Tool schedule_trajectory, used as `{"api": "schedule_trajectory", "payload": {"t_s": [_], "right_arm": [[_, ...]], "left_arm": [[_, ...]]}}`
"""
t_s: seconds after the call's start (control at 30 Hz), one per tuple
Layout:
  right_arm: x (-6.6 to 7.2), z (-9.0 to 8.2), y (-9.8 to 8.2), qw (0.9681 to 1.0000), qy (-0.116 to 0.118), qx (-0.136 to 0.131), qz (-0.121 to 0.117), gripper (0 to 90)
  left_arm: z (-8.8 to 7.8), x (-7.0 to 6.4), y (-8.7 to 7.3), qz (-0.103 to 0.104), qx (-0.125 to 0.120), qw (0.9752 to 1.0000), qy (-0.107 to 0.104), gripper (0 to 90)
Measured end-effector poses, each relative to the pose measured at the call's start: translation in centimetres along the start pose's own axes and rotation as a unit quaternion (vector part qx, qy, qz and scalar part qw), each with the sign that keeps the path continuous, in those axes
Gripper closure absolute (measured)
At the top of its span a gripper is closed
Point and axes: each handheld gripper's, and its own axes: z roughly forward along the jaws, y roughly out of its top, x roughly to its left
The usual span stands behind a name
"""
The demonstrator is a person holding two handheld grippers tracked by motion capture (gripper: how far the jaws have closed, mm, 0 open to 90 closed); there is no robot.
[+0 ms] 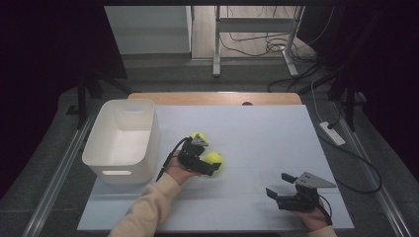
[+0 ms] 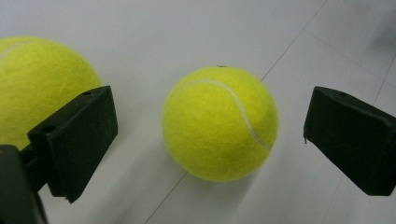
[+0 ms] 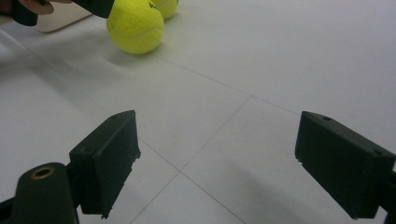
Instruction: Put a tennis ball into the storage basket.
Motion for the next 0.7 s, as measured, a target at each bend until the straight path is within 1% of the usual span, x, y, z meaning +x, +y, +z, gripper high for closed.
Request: {"api": "schedule_trajectory", "payload": {"t_s": [0.13,0.3,0.53,0.7], "right_arm": [[0.0,0.0,0.0,1.0000,0.000,0.001,-0.002,13.2],[0.0,0.0,0.0,1.0000,0.000,0.002,-0.001,13.2],[0.0,0.0,0.0,1.0000,0.000,0.002,-0.002,13.3],[0.0,0.1,0.0,1.0000,0.002,0.002,-0.002,13.3]], "left_arm": [[0.4,0.0,0.0,0.000,0.004,1.0000,-0.004,3.5],[1.2,-0.2,0.0,0.002,0.016,0.9998,-0.009,3.0],[1.9,-0.4,0.0,0.008,0.029,0.9995,-0.009,2.7],[2.4,-0.2,0.0,0.001,0.036,0.9993,-0.008,3.0]]}}
